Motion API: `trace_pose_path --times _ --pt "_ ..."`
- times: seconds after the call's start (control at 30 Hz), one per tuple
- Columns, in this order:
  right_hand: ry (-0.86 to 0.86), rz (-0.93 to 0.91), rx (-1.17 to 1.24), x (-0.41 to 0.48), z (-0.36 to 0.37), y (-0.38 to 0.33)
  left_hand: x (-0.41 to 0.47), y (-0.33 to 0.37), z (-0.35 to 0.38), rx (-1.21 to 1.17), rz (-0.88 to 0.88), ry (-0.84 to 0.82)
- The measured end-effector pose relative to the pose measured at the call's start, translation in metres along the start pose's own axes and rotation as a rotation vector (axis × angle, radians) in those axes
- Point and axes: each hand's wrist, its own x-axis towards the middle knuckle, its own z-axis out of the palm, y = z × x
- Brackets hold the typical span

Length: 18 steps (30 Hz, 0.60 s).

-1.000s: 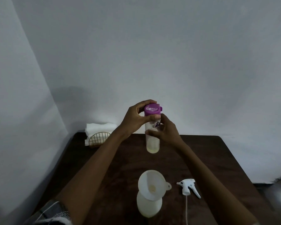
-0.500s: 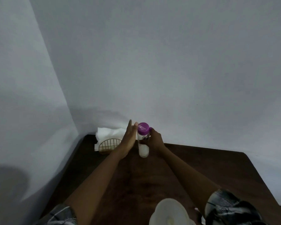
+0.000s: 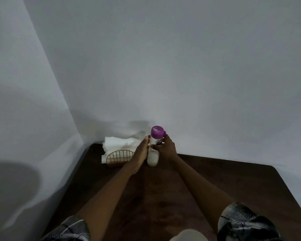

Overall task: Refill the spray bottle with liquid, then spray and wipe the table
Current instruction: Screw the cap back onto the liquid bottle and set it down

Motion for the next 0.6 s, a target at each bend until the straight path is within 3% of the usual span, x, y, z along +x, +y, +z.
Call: trace_pose_path --times 0.4,0.5,0.6 --pt "-0.069 0.059 -0.086 -0.005 -0.009 0.001 0.002 -0.008 0.003 0.029 0.011 0.032" --pt "-0.053 0.124 -0.119 -0.016 -0.02 0.002 0.002 -0.017 -0.001 0.082 0.035 0.126" --pt "-0.011 0.175 -0.09 -0.032 -0.032 0.01 -0.008 -0.022 0.003 0.072 0.093 0.327"
